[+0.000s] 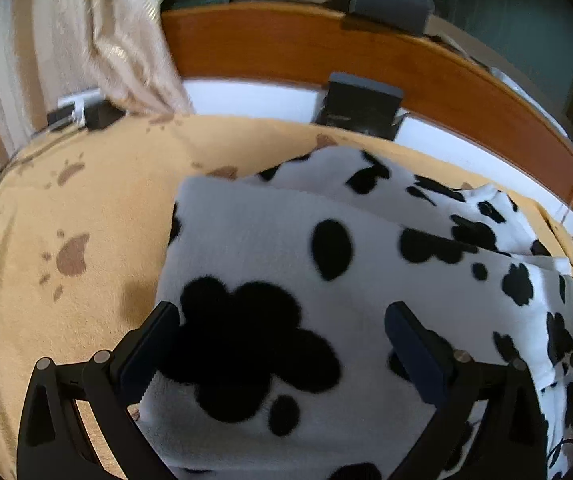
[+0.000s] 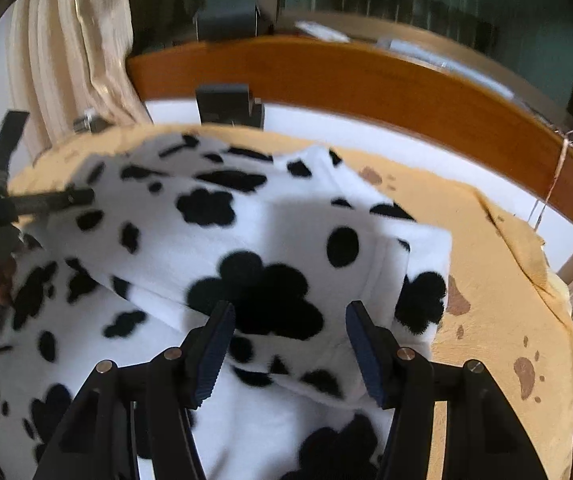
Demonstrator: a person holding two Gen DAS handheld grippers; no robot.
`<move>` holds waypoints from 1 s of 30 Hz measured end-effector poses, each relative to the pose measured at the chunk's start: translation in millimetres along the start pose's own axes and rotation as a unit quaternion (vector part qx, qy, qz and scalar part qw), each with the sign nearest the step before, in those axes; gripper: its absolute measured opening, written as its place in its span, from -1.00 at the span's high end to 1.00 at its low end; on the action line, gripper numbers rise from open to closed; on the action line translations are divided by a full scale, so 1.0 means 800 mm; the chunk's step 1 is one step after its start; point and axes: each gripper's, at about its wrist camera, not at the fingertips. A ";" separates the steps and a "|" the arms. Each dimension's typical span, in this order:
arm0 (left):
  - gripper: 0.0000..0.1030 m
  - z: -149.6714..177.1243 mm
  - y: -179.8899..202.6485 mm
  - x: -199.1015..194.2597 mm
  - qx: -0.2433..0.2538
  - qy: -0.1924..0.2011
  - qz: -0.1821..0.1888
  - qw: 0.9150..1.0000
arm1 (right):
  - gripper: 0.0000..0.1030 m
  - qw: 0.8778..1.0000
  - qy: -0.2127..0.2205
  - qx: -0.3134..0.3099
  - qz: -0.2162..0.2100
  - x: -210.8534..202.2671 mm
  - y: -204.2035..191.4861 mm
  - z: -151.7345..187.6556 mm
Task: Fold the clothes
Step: 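Press the folded fleece flat with both grippers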
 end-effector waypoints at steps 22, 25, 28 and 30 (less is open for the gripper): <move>-0.99 0.004 0.001 0.027 0.017 -0.033 0.008 0.999 | -0.77 0.999 -0.013 0.038 -0.028 0.001 -0.001 0.009; -0.99 0.005 0.002 0.027 0.017 -0.033 0.009 0.999 | -0.77 0.998 -0.004 0.066 -0.001 -0.006 0.004 -0.007; -0.99 0.005 0.001 0.027 0.017 -0.032 0.011 0.999 | -0.77 0.996 -0.020 0.081 0.018 0.011 0.007 -0.020; -0.99 0.005 0.001 0.027 0.018 -0.032 0.012 0.999 | -0.77 0.995 -0.038 0.086 0.013 0.028 0.007 -0.022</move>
Point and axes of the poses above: each gripper's, at about its wrist camera, not at the fingertips, and x roughly the way its jaws point, y to its right, z to its underside, and after that the axes turned 11 degrees about -y, right-handed
